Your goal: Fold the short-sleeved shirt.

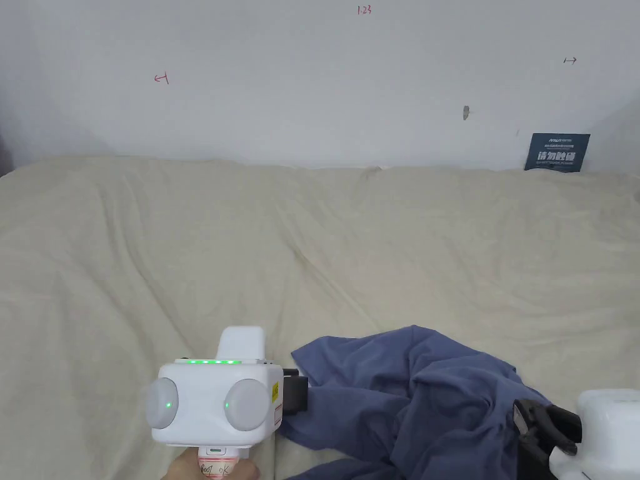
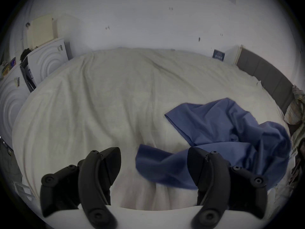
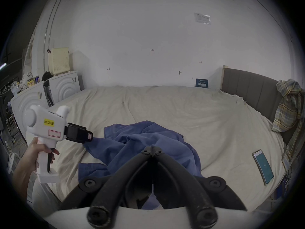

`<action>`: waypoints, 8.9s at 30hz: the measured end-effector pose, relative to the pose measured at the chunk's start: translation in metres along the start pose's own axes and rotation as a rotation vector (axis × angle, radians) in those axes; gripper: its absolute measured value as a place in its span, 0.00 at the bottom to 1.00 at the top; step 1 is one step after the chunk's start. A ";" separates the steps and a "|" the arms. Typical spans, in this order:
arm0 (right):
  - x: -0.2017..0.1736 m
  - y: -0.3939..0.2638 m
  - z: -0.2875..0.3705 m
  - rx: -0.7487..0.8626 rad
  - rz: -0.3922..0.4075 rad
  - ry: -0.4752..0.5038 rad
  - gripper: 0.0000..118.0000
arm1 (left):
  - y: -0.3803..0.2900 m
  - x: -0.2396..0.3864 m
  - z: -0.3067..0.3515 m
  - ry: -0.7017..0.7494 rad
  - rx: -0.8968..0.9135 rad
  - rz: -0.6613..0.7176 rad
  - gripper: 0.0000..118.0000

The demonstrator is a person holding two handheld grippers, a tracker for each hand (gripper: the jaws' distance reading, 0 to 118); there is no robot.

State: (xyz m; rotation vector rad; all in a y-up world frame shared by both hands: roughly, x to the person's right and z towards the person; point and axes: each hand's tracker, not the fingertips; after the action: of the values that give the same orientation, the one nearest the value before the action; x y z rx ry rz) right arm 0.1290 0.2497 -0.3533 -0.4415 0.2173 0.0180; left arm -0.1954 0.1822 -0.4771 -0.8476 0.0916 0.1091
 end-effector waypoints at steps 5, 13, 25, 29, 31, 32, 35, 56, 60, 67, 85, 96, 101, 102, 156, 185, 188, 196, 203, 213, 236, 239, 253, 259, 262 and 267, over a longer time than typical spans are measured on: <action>0.011 0.009 -0.013 0.001 -0.012 0.008 0.00 | -0.002 0.011 -0.041 0.020 -0.068 -0.055 0.74; 0.021 0.015 -0.030 -0.016 -0.023 0.002 0.00 | -0.007 0.029 -0.019 0.148 0.020 -0.132 0.07; 0.046 0.063 -0.053 0.016 0.042 0.071 0.00 | 0.004 0.021 0.060 0.091 0.163 -0.075 0.07; 0.055 0.093 -0.106 -0.095 0.049 0.280 0.00 | 0.002 0.024 0.065 0.075 0.174 -0.070 0.07; 0.051 0.106 -0.142 -0.165 0.085 0.281 0.05 | -0.001 0.024 0.061 0.082 0.191 -0.074 0.07; 0.047 0.112 -0.161 -0.222 0.109 0.297 0.20 | -0.001 0.024 0.057 0.083 0.168 -0.085 0.07; 0.038 0.118 -0.218 -0.351 0.148 0.396 0.88 | -0.005 0.023 0.050 0.097 0.158 -0.083 0.07; 0.039 0.098 -0.299 -0.636 0.217 0.342 0.05 | -0.002 0.016 0.044 0.111 0.095 -0.081 0.07; 0.061 0.131 -0.267 -0.536 0.114 0.340 0.05 | 0.008 0.020 0.050 0.132 0.109 -0.139 0.07; 0.104 0.213 -0.179 -0.320 0.053 0.232 0.05 | 0.047 0.003 0.087 0.176 0.245 -0.116 0.07; 0.172 0.369 -0.052 0.011 -0.070 0.147 0.05 | 0.236 -0.030 0.187 0.247 0.553 -0.132 0.06; 0.190 0.468 -0.086 0.112 -0.204 0.162 0.05 | 0.382 -0.019 0.216 0.260 0.691 -0.123 0.06; 0.193 0.533 -0.097 0.166 -0.188 0.141 0.05 | 0.429 -0.020 0.227 0.248 0.748 -0.089 0.06; 0.192 0.547 -0.096 0.194 -0.188 0.140 0.05 | 0.439 -0.019 0.227 0.256 0.749 -0.116 0.06; 0.162 0.032 -0.081 -0.280 -0.279 0.097 0.05 | 0.014 -0.074 0.059 0.145 0.109 -0.030 0.06; 0.113 -0.062 0.082 -0.159 -0.221 0.015 0.82 | -0.146 -0.072 0.174 0.030 0.142 -0.072 0.78; 0.095 -0.060 0.109 -0.108 -0.157 0.043 0.79 | -0.152 -0.064 0.195 0.041 0.161 -0.089 0.78; 0.052 -0.097 0.118 -0.100 -0.063 0.060 0.00 | -0.191 -0.061 0.199 0.079 0.152 -0.001 0.03; 0.030 -0.107 0.089 -0.204 -0.085 0.164 0.00 | -0.194 -0.075 0.183 0.077 0.099 0.030 0.00; 0.025 -0.105 0.066 -0.257 -0.043 0.196 0.00 | -0.168 -0.115 0.143 0.089 0.017 0.100 0.37; 0.046 -0.098 0.074 -0.251 -0.030 0.143 0.00 | -0.161 -0.088 0.162 0.060 0.106 0.000 0.04; 0.060 -0.091 0.082 -0.221 -0.008 0.074 0.61 | -0.157 -0.084 0.162 0.056 0.105 -0.001 0.04; 0.119 -0.057 0.051 -0.183 0.142 -0.117 0.82 | -0.152 -0.079 0.155 0.069 0.081 -0.003 0.04; 0.118 -0.076 0.024 -0.274 0.079 -0.010 0.02 | -0.152 -0.083 0.151 0.076 0.061 0.003 0.04; 0.120 -0.080 0.026 -0.283 0.066 -0.018 0.02 | -0.151 -0.083 0.152 0.082 0.057 0.005 0.04; 0.133 -0.063 0.035 -0.252 0.010 -0.020 0.02 | -0.141 -0.085 0.153 0.101 0.061 0.002 0.04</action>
State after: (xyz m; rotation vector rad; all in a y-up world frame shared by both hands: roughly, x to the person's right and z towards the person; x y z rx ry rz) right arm 0.2699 0.2038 -0.3241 -0.6905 0.1988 0.0603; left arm -0.2553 0.1993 -0.2610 -0.7920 0.1898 0.0650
